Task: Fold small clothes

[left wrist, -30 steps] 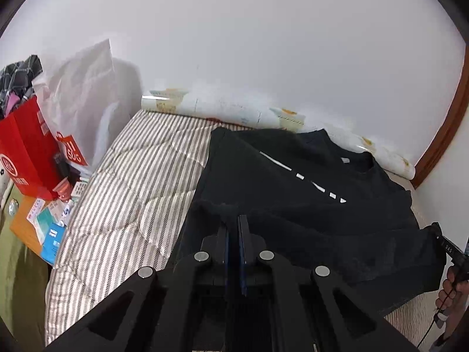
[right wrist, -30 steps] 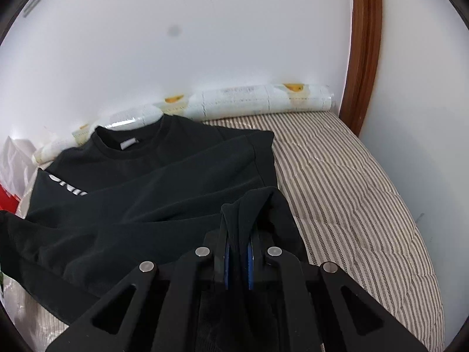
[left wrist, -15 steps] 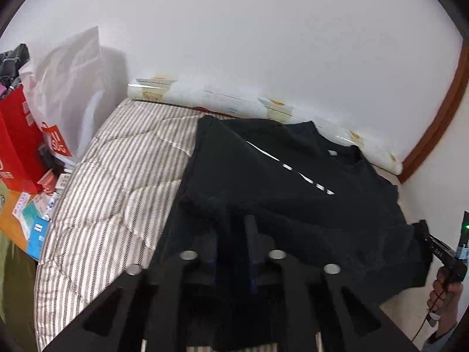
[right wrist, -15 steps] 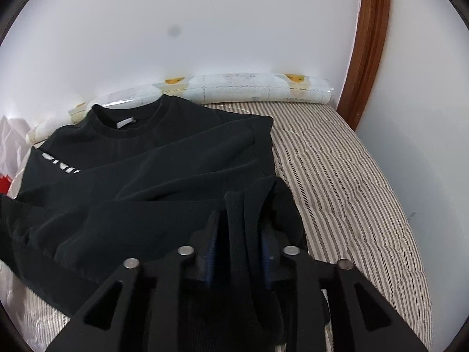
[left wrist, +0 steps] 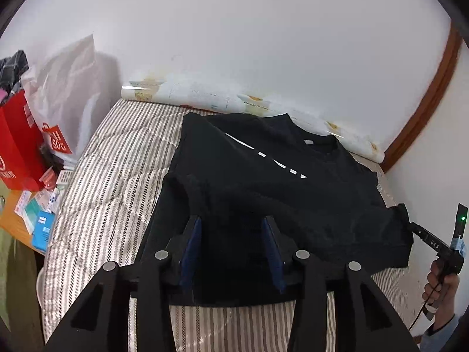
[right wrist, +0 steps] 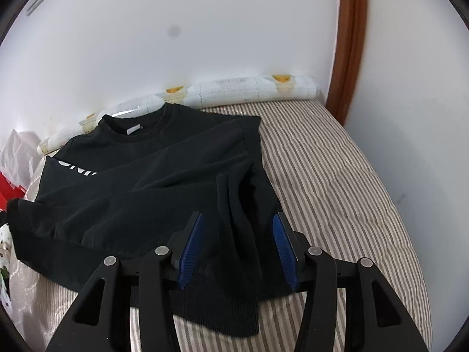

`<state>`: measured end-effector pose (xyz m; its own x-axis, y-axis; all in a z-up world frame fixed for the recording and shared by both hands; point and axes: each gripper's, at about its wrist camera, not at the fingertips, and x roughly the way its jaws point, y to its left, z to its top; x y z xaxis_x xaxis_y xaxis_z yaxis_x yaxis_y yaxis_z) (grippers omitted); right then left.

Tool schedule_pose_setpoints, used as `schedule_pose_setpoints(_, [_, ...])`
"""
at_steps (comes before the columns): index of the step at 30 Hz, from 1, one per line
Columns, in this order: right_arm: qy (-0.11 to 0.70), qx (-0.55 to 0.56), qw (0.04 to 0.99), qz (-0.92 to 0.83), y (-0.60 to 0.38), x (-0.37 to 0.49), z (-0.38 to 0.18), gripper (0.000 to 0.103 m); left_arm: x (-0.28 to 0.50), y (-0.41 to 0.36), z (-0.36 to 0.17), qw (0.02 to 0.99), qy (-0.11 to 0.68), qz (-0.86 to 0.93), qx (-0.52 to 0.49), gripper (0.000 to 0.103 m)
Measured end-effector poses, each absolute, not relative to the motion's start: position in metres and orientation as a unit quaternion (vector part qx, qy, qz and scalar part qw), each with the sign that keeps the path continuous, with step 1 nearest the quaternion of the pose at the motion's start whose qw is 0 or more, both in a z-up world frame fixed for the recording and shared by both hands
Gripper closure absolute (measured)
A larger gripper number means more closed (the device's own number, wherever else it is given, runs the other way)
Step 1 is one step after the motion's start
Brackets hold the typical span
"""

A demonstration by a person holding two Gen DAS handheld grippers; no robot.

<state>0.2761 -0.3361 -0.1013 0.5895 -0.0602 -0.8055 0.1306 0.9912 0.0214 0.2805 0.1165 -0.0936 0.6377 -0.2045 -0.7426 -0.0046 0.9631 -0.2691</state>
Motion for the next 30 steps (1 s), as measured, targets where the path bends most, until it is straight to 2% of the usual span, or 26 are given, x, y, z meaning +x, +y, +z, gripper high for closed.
schedule_pose_setpoints(5, [0.421,0.041,0.904,-0.065,-0.345,0.248,-0.094,0.052,0.268,0.129,-0.093,0.904,0.408,-0.044,-0.117,0.058])
schedule_pose_setpoints(12, [0.408,0.064,0.906,-0.089,-0.374,0.235,-0.117,0.052,0.256,0.164,-0.123,0.899,0.417,-0.026,-0.133,0.058])
schedule_pose_setpoints(22, [0.446,0.072,0.889,-0.076,-0.388,0.255,-0.154,0.052,0.27,0.168,-0.167,0.875,0.458,-0.058,-0.142,0.058])
schedule_pose_setpoints(25, [0.454,0.098,0.884,-0.058,-0.395,0.261,-0.161,0.052,0.276,0.165,-0.177,0.868,0.47,-0.056,-0.148,0.061])
schedule_pose_setpoints(28, [0.469,0.129,0.873,-0.045,-0.403,0.267,-0.168,0.053,0.276,0.166,-0.182,0.861,0.477,-0.057,-0.167,0.071])
schedule_pose_setpoints(29, [0.471,0.14,0.87,-0.042,-0.405,0.269,-0.169,0.06,0.275,0.166,-0.182,0.861,0.478,-0.055,-0.166,0.081])
schedule_pose_setpoints(30, [0.47,0.142,0.871,-0.033,-0.404,0.269,-0.168,0.079,0.274,0.165,-0.181,0.86,0.478,-0.06,-0.167,0.089])
